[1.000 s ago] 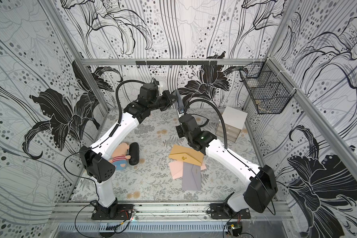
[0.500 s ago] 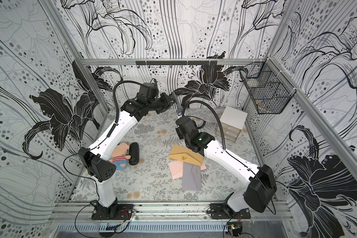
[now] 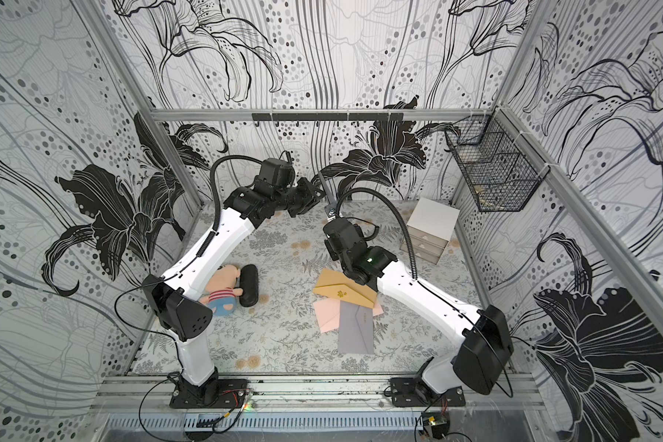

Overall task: Take the letter paper out of the envelope
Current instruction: Take out the letter paper from the envelope.

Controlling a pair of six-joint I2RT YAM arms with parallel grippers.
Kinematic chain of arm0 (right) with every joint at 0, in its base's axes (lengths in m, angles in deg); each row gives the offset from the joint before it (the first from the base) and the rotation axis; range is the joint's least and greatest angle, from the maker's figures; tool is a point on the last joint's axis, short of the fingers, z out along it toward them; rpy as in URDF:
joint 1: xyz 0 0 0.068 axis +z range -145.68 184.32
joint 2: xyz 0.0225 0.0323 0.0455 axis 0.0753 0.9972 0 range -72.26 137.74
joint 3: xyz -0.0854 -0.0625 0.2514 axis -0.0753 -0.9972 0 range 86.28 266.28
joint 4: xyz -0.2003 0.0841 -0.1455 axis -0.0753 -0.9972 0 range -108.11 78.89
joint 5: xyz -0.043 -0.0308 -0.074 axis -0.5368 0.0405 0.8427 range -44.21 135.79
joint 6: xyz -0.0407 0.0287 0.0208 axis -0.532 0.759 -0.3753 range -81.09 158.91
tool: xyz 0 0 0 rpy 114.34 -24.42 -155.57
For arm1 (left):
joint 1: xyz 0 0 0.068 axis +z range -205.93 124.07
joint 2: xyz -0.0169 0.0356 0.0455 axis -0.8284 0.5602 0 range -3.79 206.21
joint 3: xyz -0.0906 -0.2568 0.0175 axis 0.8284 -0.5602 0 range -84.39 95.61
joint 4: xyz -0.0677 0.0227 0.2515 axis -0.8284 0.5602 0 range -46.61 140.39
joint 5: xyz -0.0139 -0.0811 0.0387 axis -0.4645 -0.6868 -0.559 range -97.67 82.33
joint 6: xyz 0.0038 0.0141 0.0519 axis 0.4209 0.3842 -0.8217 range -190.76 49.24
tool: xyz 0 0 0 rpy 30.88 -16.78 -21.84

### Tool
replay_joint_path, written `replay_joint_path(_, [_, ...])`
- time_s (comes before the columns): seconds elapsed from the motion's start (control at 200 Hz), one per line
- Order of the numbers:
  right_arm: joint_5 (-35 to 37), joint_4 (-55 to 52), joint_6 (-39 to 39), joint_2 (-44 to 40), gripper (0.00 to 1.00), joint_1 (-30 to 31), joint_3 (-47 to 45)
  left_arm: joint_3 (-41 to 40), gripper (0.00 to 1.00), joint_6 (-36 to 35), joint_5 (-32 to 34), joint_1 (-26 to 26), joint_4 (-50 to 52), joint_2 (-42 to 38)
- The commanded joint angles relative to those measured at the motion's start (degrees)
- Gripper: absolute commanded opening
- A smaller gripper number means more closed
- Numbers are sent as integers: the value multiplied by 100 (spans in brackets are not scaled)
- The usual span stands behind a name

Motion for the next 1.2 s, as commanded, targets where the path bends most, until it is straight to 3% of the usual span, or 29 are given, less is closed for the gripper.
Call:
replay_joint_path(0.0, [-34,-139,87,26,0,21,208,-222,32,10,-37,-134,-277,-269])
replay_joint_path(0.676, [-428,-204,218,-124,0,21,179,281,33,-300,-188,-151,241,295])
replay_joint_path(0.791, [-403,-211,238,-124,0,21,162,353,30,-326,-102,-148,315,319])
replay_joint_path(0.986, [-424,-219,247,-133,0,12,113,330,15,-329,-59,-148,303,292])
replay_joint_path(1.196, [-662,-278,366,-106,0,-135,54,337,13,-236,-54,-148,364,220])
